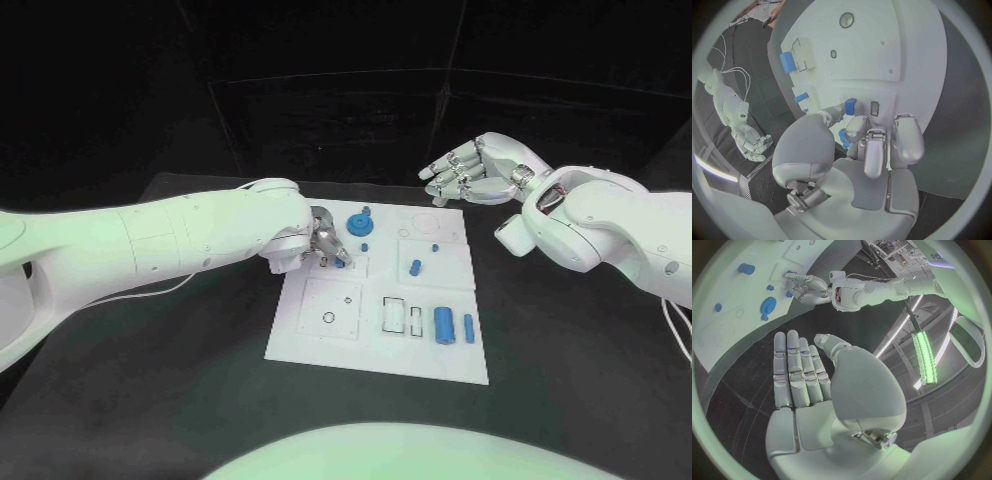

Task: Assemble the parts on the task board

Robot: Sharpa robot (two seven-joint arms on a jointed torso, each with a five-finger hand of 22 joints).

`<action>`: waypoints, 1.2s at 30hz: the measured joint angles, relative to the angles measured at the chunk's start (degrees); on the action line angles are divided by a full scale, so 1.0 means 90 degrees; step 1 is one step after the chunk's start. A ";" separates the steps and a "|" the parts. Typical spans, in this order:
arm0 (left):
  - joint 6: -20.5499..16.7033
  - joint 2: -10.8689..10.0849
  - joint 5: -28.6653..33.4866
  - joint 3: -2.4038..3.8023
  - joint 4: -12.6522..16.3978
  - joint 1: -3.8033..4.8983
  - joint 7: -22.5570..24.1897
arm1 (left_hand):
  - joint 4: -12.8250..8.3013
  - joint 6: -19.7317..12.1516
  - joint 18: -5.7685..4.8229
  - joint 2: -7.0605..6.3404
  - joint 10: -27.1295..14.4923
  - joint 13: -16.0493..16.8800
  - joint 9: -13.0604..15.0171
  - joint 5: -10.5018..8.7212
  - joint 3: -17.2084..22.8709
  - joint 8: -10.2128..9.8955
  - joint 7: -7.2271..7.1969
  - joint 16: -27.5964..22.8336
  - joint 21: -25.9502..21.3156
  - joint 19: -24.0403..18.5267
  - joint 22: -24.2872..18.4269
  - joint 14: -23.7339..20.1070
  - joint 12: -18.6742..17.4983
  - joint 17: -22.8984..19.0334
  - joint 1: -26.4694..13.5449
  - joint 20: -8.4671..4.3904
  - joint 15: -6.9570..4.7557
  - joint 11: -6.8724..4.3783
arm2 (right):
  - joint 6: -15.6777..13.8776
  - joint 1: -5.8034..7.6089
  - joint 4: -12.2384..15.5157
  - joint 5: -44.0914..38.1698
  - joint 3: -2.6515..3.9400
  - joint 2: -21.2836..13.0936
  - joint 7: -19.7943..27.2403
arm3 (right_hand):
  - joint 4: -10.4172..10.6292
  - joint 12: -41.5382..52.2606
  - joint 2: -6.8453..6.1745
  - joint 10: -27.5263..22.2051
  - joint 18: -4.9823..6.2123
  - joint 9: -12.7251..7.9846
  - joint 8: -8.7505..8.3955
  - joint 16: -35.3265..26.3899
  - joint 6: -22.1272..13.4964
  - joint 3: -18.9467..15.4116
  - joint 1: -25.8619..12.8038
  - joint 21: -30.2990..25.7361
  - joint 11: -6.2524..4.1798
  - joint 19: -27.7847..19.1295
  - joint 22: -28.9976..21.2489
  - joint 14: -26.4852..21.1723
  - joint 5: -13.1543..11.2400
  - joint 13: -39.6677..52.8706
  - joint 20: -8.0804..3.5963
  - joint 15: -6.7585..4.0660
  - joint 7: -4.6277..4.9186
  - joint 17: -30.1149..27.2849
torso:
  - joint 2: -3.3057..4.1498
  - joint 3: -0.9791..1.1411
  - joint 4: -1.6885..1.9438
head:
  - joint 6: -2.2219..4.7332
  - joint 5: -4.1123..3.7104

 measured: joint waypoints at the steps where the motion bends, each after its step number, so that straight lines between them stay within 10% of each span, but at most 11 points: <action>1: 0.0012 0.0011 0.0000 -0.0002 -0.0009 -0.0002 -0.0004 | 0.0020 0.0000 0.0000 0.0000 0.0000 0.0007 0.0000 0.0000 -0.0020 0.0000 0.0000 0.0000 0.0000 0.0000 0.0000 0.0000 0.0021 0.0000 0.0000 0.0000 0.0000 0.0000 | 0.0000 0.0000 0.0000 0.0000 0.0000 0.0002 0.0000 | 0.0000 0.0000 0.0000 0.0000 0.0000 0.0000 0.0000 0.0000 0.0000 0.0000 0.0000 0.0000 0.0000 0.0000 0.0000 0.0000 0.0000 0.0000 0.0000 0.0000 0.0000 0.0000 | 0.0000 0.0001 0.0000 | -0.0004 -0.0001; 15: 0.0100 0.0076 -0.0015 -0.0008 -0.0080 -0.0002 -0.0067 | 0.0253 0.0077 0.0002 0.0018 0.0022 0.0018 0.0040 0.0002 -0.0448 0.0000 -0.0031 0.0000 0.0000 0.0022 0.0025 0.0001 0.0024 0.0000 -0.0218 -0.0021 0.0000 -0.0022 | 0.0005 0.0000 0.0008 0.0000 0.0000 0.0007 0.0000 | -0.0018 0.0000 0.0000 0.0000 0.0000 0.0000 0.0000 0.0000 0.0000 -0.0018 0.0000 0.0000 0.0000 0.0000 0.0001 0.0000 0.0000 0.0000 0.0000 0.0000 0.0000 -0.0025 | 0.0000 0.0000 0.0000 | -0.0020 -0.0025; 29: 0.0006 -0.0152 -0.0012 -0.0002 0.0101 -0.0008 -0.0070 | 0.1045 0.0113 0.0002 -0.0176 0.0021 0.0048 0.0113 -0.0367 -0.2121 -0.0056 -0.0021 0.0000 -0.0001 0.0043 0.0074 -0.0023 0.0024 0.0000 -0.0614 -0.0043 -0.0023 -0.0022 | 0.0005 0.0000 -0.0004 0.0000 0.0000 0.0004 0.0003 | -0.0018 0.0000 0.0000 0.0000 0.0000 0.0000 0.0000 0.0000 0.0000 -0.0018 0.0000 -0.0025 0.0000 0.0000 -0.0011 0.0000 0.0000 -0.0005 0.0000 0.0000 0.0000 -0.0064 | -0.0002 -0.0009 0.0009 | 0.0004 -0.0052; 36: -0.0167 -0.0360 -0.0012 0.0293 0.0315 0.0121 -0.0009 | 0.1258 -0.0017 0.0004 -0.0037 -0.0090 -0.0156 0.0134 -0.0369 -0.2712 -0.0151 0.0054 0.0000 -0.0129 -0.0039 -0.0144 -0.0023 -0.0123 0.0000 -0.0338 -0.0031 -0.0023 0.0016 | 0.0003 0.0000 -0.0029 0.0000 0.0000 -0.0005 0.0004 | -0.0018 0.0000 0.0000 -0.0014 0.0000 0.0000 0.0000 0.0000 0.0000 -0.0018 0.0000 -0.0049 0.0013 -0.0023 -0.0022 0.0000 -0.0029 -0.0005 0.0023 0.0000 0.0000 -0.0090 | -0.0002 -0.0009 0.0012 | 0.0005 -0.0074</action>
